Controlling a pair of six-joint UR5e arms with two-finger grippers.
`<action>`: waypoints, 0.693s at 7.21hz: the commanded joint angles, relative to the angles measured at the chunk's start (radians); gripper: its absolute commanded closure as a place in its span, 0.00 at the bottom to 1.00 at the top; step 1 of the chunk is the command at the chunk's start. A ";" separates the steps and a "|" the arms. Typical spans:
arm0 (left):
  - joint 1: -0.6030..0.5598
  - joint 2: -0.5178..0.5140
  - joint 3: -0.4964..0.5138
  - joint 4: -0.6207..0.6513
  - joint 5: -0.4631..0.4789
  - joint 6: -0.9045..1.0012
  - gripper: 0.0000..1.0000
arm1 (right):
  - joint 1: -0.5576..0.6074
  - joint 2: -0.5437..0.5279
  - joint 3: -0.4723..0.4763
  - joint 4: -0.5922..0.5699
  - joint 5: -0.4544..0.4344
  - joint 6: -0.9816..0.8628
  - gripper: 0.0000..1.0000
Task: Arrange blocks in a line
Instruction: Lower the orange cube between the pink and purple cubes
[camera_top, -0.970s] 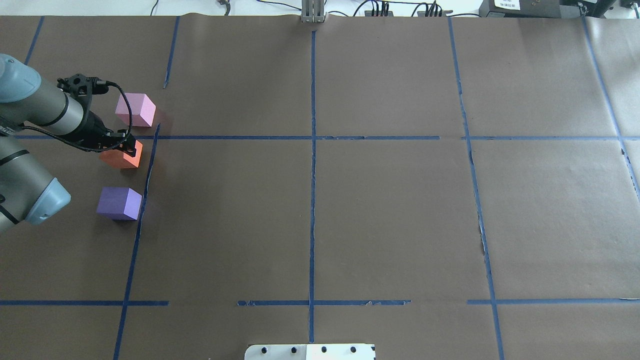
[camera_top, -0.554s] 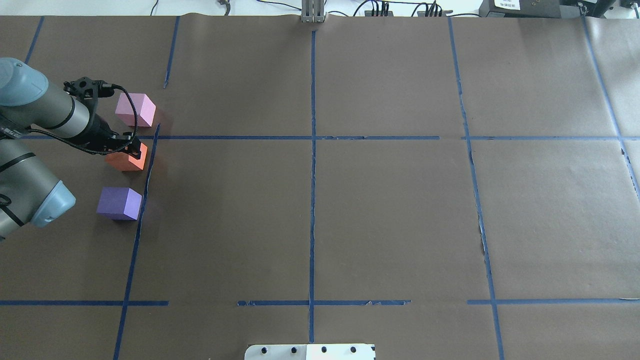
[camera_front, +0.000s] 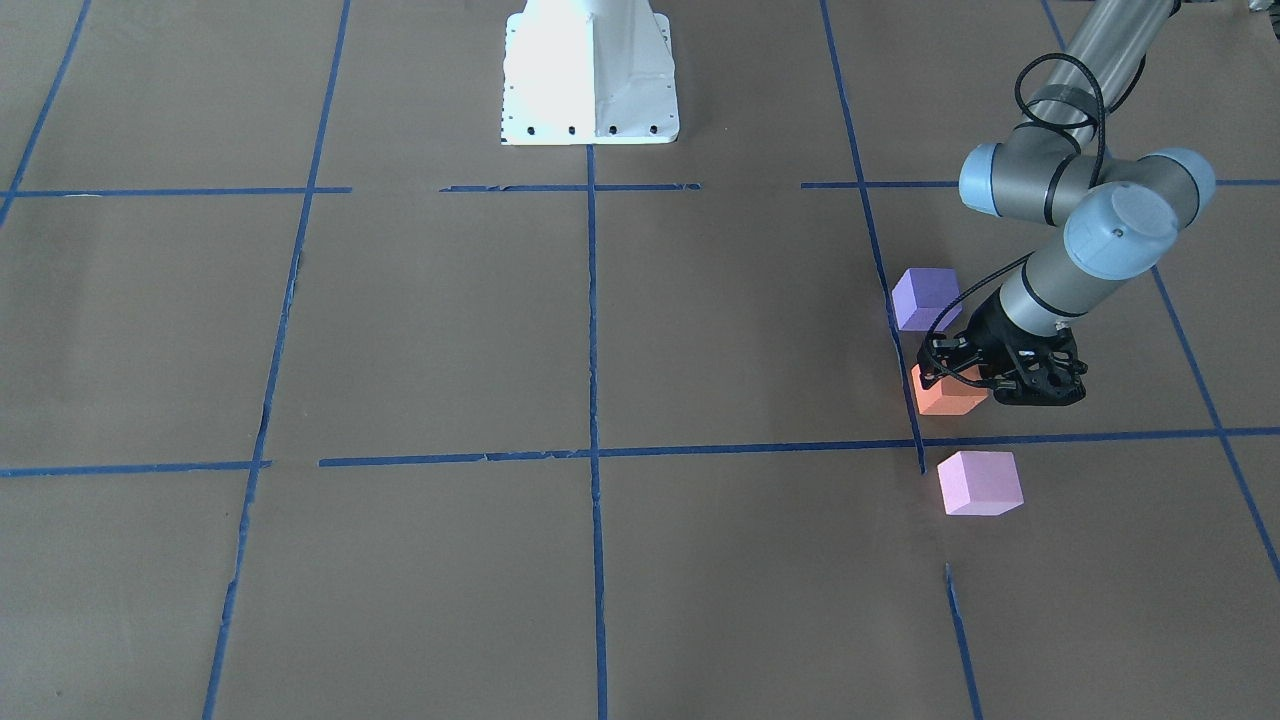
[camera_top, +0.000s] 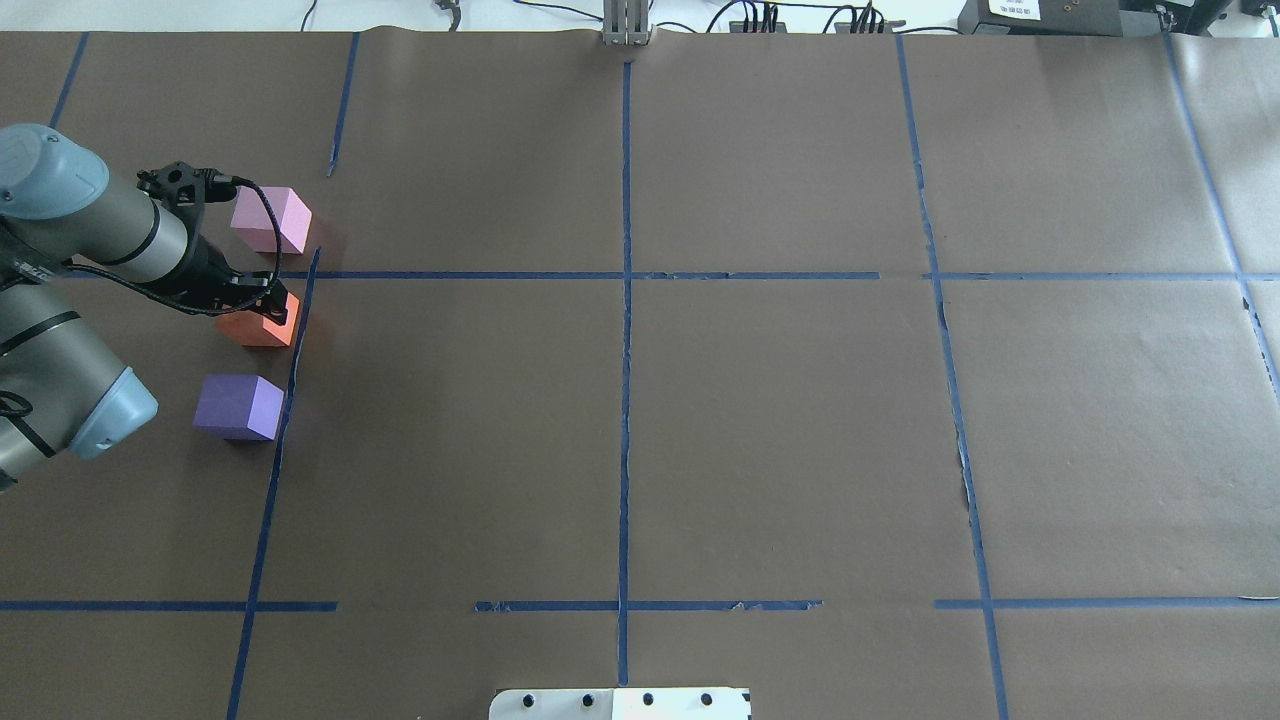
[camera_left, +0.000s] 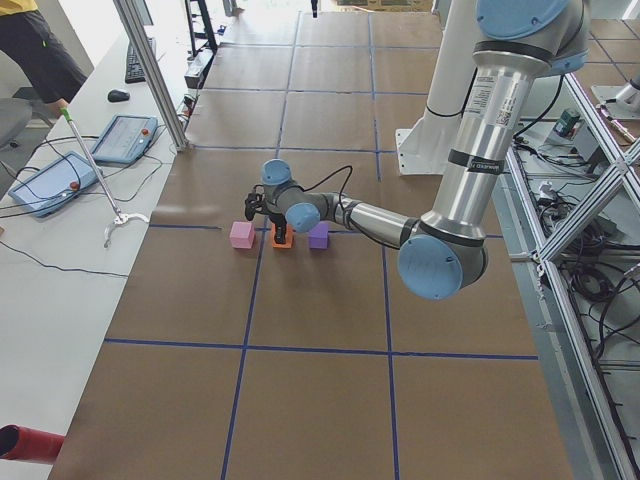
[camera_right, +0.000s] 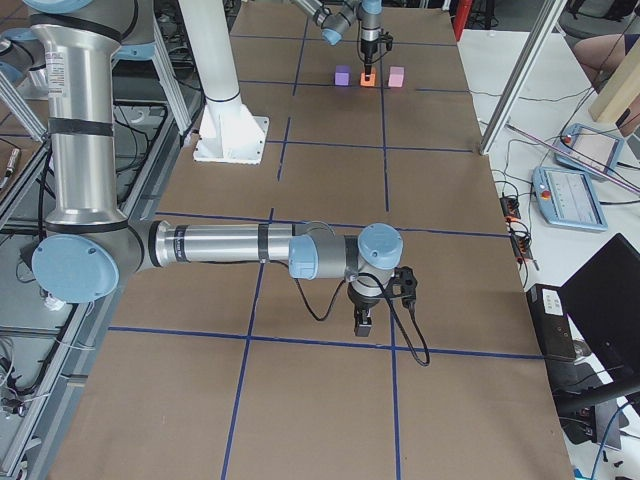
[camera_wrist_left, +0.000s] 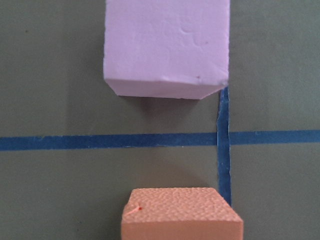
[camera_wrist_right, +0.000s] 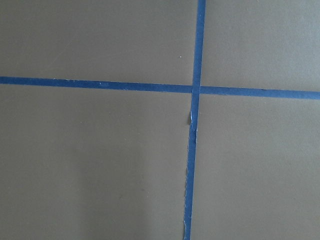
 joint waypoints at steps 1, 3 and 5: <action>0.000 0.000 -0.003 0.004 0.002 0.000 0.73 | 0.000 0.000 0.000 0.000 0.000 0.000 0.00; 0.002 0.000 -0.003 0.004 0.004 0.000 0.12 | 0.000 0.000 0.000 0.000 0.000 0.000 0.00; 0.000 0.000 -0.012 0.005 0.031 0.005 0.01 | 0.000 0.000 0.000 0.000 0.000 0.000 0.00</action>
